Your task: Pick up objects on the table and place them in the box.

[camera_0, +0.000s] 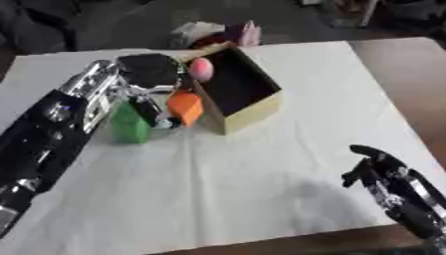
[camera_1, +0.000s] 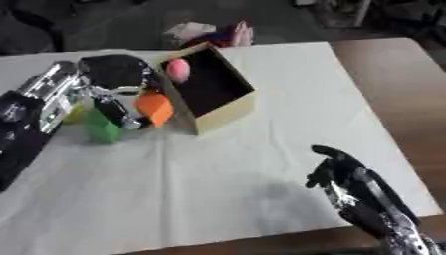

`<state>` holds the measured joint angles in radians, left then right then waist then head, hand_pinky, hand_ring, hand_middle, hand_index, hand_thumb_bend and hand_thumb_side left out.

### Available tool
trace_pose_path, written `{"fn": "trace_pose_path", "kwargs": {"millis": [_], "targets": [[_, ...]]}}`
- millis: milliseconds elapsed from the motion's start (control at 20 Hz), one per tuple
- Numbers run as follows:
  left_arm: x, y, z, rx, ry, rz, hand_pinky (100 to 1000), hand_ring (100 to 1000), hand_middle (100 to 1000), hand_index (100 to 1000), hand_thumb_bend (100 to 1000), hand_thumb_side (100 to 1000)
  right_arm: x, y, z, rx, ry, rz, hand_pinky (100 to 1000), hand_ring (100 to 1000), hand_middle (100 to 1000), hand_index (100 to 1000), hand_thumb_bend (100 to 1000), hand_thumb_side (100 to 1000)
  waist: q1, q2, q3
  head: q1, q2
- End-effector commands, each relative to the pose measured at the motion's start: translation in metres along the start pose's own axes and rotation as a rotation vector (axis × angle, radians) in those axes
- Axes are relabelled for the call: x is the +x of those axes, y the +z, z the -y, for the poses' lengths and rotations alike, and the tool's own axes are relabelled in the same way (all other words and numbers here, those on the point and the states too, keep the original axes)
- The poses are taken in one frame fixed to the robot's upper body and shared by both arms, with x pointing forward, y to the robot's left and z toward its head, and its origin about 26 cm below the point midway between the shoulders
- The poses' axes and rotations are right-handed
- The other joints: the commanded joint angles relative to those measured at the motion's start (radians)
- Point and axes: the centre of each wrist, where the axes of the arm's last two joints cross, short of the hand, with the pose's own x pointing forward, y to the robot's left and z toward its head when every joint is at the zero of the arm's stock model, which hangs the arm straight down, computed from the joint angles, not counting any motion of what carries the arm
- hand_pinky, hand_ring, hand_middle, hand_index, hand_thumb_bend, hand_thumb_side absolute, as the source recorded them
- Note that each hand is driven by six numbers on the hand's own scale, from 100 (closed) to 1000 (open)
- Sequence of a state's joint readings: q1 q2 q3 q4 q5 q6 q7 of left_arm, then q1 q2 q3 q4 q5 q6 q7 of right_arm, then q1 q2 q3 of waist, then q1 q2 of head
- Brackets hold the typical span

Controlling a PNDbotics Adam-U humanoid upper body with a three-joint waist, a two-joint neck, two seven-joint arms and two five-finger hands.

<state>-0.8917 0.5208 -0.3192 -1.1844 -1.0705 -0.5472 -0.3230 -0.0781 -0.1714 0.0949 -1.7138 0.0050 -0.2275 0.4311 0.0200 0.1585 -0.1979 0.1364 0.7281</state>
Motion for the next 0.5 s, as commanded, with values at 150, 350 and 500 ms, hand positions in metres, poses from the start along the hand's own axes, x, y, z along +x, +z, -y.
{"fn": "trace_pose_path", "kwargs": {"millis": [150,350,500], "targets": [[-0.009,-0.013,-0.015,0.098,0.019,-0.129,738,603,587,788,336,320,0.006,-0.007,-0.001,0.021,-0.004,0.027,714,551,491,883,100,537,-0.004,-0.01,-0.019,0.021,-0.019],[0.0,-0.03,-0.009,0.141,0.013,-0.146,740,614,601,805,334,316,0.007,-0.01,-0.003,0.029,-0.012,0.036,714,550,491,883,100,541,-0.004,-0.003,-0.034,0.031,-0.022],[0.008,-0.039,-0.004,0.137,0.002,-0.122,753,648,636,838,364,335,0.009,-0.013,-0.004,0.032,-0.016,0.045,713,550,491,883,100,541,-0.004,0.003,-0.042,0.033,-0.027]]}}
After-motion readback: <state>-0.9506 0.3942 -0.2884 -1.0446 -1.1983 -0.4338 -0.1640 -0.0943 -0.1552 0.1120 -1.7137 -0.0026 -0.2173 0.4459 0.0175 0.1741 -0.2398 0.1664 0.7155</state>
